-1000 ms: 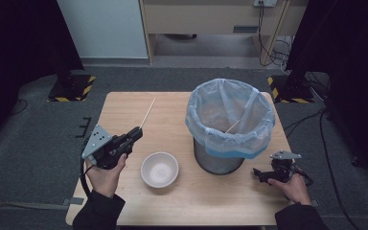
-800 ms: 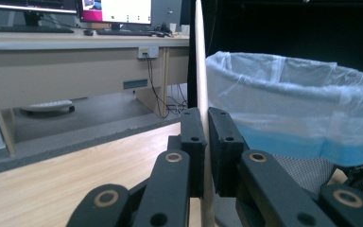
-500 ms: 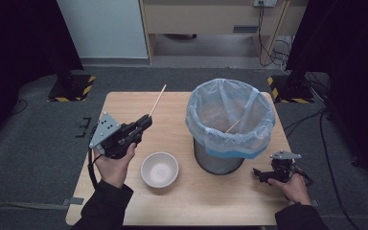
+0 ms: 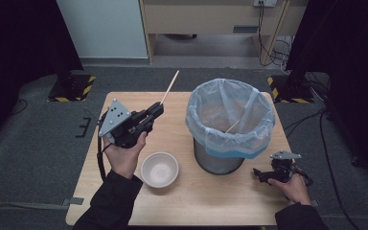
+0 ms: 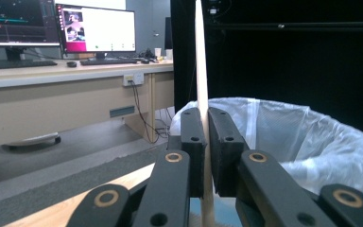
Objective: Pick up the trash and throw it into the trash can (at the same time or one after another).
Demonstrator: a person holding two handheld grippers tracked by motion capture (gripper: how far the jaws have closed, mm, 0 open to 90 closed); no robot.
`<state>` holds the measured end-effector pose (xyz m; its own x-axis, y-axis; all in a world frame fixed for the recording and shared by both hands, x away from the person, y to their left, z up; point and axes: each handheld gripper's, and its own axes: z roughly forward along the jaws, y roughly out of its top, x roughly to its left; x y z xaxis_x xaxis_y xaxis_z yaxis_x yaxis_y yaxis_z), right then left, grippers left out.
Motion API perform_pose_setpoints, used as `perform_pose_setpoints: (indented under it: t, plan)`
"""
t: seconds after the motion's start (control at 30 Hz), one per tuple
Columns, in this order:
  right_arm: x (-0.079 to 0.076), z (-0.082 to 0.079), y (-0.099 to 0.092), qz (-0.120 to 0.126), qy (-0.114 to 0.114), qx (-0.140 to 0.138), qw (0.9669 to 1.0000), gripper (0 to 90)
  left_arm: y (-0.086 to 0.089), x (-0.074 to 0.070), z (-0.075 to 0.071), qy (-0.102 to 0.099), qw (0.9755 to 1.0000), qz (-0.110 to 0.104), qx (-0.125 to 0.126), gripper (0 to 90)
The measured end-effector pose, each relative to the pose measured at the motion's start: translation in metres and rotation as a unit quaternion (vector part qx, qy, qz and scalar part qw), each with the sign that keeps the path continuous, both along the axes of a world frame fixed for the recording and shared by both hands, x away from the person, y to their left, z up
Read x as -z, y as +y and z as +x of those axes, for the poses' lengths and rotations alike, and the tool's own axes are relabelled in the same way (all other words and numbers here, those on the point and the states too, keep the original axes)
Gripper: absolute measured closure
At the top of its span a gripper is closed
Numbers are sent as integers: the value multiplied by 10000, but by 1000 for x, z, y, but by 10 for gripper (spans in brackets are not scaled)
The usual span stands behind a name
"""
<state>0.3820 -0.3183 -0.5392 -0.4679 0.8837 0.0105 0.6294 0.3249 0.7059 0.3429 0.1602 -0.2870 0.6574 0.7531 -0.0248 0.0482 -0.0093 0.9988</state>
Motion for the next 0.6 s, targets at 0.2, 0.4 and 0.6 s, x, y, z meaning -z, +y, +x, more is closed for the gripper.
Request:
perform_pose_setpoints:
  t: [0.2, 0.4, 0.6]
  plan:
    - [0, 0, 0, 0, -1, 0, 10000, 8, -10, -7, 5, -80, 9999, 8, 67, 852]
    - [0, 0, 0, 1, -1, 0, 10000, 8, -18, -15, 10, -139, 9998, -46, 100, 852]
    - [0, 0, 0, 16, 5, 12, 10000, 8, -29, -21, 15, -181, 9997, -40, 150, 852]
